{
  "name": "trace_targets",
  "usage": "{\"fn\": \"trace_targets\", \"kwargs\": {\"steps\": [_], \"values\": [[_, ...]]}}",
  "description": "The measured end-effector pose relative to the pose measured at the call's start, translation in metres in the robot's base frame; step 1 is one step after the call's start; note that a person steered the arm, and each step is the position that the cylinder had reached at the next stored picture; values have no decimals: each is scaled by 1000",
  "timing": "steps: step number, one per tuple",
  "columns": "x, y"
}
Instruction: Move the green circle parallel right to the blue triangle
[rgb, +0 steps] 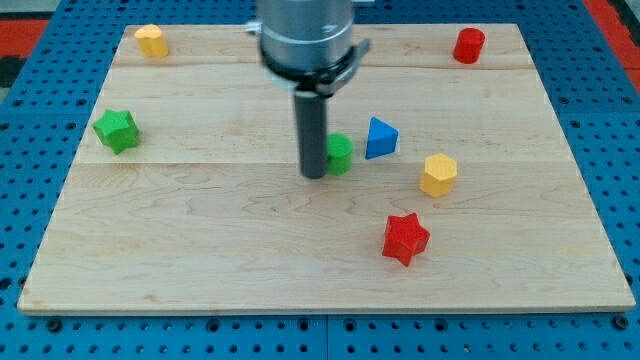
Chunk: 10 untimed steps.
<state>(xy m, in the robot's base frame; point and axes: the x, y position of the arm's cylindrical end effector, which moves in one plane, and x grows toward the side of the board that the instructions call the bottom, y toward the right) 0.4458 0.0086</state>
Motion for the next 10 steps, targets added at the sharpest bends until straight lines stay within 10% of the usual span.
{"fn": "trace_targets", "kwargs": {"steps": [5, 10], "values": [[-90, 0], [-94, 138]]}}
